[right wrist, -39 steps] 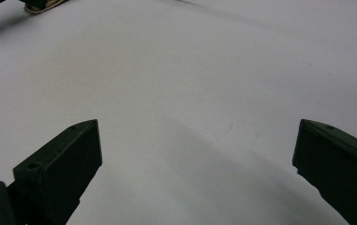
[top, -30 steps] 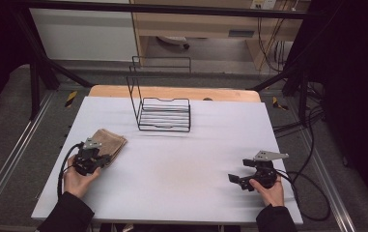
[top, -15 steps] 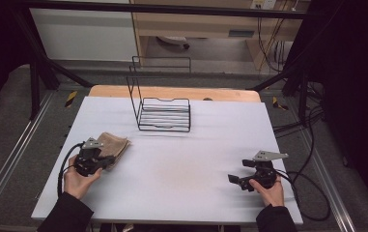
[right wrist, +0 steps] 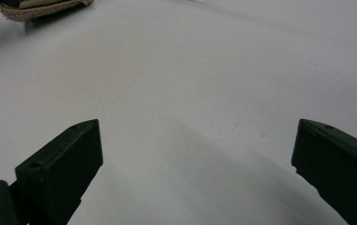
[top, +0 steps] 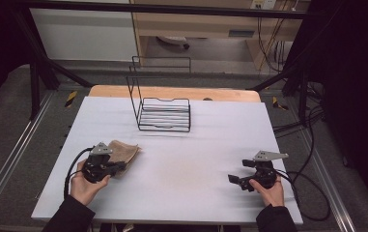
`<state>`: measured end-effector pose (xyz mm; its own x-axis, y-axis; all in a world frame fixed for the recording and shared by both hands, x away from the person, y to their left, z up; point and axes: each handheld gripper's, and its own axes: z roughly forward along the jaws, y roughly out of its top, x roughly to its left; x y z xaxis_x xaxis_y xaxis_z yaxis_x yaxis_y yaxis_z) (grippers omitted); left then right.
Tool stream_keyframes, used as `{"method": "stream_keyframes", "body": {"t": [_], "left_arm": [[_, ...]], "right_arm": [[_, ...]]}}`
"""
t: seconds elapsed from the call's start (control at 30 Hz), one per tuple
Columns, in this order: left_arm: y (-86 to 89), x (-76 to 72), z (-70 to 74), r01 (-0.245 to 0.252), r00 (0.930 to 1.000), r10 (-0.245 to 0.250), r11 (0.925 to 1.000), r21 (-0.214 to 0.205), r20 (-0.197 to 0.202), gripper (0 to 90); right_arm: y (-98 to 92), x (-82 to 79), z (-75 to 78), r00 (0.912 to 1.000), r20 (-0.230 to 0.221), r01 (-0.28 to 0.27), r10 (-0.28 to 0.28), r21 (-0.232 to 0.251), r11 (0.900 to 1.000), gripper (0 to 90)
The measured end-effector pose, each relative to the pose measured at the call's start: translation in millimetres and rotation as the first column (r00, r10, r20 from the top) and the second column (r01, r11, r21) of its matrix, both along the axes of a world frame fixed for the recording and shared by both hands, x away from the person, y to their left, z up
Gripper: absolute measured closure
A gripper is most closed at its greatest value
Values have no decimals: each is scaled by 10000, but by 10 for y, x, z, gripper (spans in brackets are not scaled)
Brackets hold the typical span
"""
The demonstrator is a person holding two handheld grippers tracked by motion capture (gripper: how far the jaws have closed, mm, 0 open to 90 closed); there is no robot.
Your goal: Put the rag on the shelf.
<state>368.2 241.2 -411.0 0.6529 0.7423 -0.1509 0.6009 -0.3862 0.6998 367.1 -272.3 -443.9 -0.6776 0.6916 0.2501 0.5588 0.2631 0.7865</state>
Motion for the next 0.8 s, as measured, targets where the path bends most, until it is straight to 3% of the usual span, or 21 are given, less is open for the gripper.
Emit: {"method": "stream_keyframes", "body": {"t": [0.2, 0.3, 0.4, 0.5, 0.53, 0.63, 0.8], "left_arm": [[-42, -66, -47, 130, 9999, -130, 9999, -28, -71, 856], [-9, -66, -85, 107, 9999, -109, 9998, -137, -112, 765], [82, -75, -16, -235, 9986, 250, 9991, -339, 462, 647], [148, -68, 27, -453, 9969, 484, 9978, -491, 624, 503], [215, -60, 57, -768, 9930, 807, 9959, -483, 858, 466], [318, -47, 72, -1087, 9883, 1118, 9934, -356, 1039, 358], [417, -50, 10, -1275, 9870, 1271, 9918, -32, 981, 202]], "right_arm": [[0, -4, 4, 10000, 40, -21, 21, 53, 10000, 28], [39, -1, 16, 9999, 143, 15, -17, 162, 9999, 32], [128, 7, 55, 9996, 276, -20, 16, 157, 9999, 33], [276, 47, 115, 9992, 399, -27, 22, 134, 9999, 35], [342, 65, 136, 9990, 450, -72, 67, 125, 9999, 37], [580, 133, 194, 9979, 554, -328, 336, -166, 9993, 39], [1044, 275, 288, 9932, 766, -849, 878, -400, 9956, 42]]}}
